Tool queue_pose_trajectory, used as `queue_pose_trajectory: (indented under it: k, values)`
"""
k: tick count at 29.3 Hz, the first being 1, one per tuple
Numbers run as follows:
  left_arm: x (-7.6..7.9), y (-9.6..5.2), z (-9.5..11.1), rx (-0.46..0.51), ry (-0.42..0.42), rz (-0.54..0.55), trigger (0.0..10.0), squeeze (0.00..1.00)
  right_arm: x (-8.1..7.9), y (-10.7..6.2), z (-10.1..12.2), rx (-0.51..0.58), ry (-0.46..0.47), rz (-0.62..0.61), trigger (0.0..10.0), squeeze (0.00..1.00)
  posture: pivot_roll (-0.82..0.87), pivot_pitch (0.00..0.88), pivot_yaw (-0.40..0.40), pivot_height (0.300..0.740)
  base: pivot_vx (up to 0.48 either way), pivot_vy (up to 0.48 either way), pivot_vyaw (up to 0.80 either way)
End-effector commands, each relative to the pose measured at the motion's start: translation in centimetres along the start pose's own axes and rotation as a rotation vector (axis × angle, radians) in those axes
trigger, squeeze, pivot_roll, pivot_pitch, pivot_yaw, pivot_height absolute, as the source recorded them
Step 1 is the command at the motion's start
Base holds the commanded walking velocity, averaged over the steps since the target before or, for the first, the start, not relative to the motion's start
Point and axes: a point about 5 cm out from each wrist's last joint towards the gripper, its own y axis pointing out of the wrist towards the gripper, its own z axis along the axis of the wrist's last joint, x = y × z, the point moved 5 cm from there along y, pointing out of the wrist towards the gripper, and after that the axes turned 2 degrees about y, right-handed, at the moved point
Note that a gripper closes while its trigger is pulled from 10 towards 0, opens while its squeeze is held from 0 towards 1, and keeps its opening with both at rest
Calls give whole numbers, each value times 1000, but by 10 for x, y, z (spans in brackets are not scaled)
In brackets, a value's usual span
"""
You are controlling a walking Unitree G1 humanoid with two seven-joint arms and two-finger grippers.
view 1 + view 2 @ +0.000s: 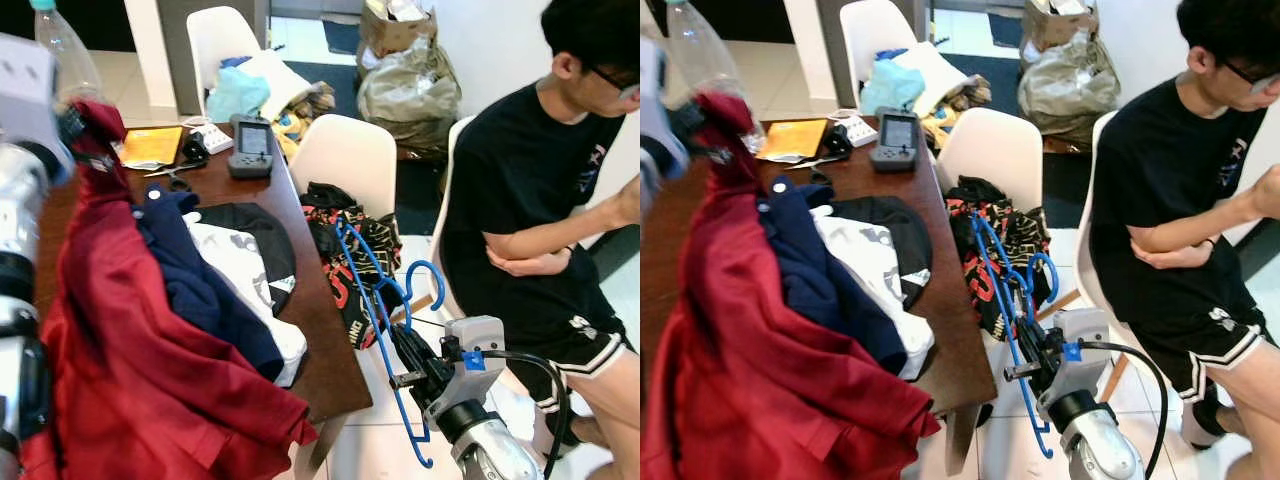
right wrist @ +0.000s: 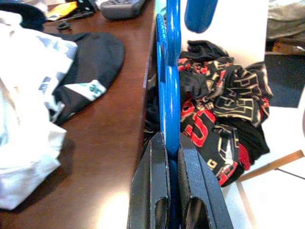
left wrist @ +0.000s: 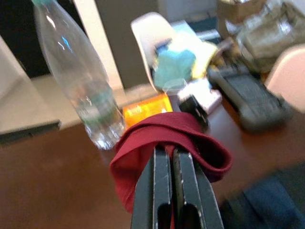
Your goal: Hang hanger
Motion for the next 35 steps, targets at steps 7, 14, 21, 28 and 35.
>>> queue_pose_trajectory:
  k: [7,14,21,28,35]
  values:
    - [102,-24,-20,-21,123,-496,10000,27,4,-4,-1,-7,0,-15,10000,0,48,147,-54,740,0,0,0]
    - [119,-52,-32,-51,275,-647,10000,1000,4,-6,-1,-8,13,-13,10000,0,52,154,-50,740,0,0,0]
    - [110,-84,-15,-37,248,-781,10000,1000,1,-6,-1,-8,25,-4,10000,0,52,162,-46,740,0,0,0]
    - [107,-100,48,203,-27,-805,10000,1000,1,-7,0,-7,33,-2,10000,0,60,173,-44,740,0,0,0]
    - [137,-94,31,150,-213,-672,10000,0,2,-7,0,-9,35,2,10000,0,59,173,-45,740,0,0,0]
